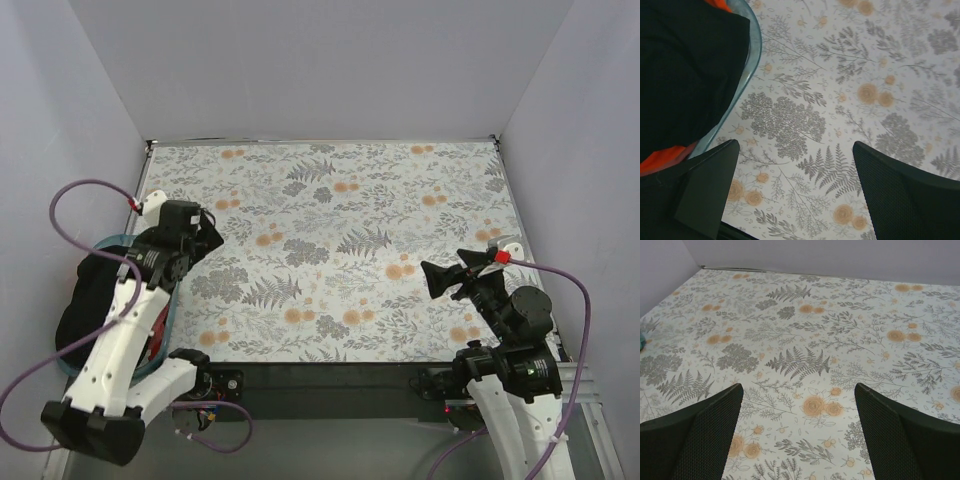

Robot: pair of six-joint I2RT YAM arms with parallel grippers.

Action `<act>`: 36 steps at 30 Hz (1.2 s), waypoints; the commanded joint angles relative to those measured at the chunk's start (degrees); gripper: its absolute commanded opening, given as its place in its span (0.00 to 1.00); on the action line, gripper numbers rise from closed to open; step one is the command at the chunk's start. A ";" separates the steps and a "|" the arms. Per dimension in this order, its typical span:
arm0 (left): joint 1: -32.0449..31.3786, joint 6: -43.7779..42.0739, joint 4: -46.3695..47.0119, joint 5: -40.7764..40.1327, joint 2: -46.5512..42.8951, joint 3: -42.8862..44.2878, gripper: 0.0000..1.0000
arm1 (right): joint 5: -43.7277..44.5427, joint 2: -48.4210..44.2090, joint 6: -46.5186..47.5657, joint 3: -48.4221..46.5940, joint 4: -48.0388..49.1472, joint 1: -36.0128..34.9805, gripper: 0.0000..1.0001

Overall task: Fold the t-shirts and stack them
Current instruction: Grab the tshirt from the pile

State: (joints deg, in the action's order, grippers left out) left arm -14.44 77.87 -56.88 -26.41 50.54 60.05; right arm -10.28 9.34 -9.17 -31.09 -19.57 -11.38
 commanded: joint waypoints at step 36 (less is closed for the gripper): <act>31.76 6.87 7.31 -22.71 16.61 -5.31 0.13 | -4.31 -3.10 -2.61 2.62 2.52 -5.41 0.98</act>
State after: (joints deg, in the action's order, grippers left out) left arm 17.50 84.75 -50.89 -46.13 70.37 53.15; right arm -14.31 6.35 -12.03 -28.25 -17.91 -16.53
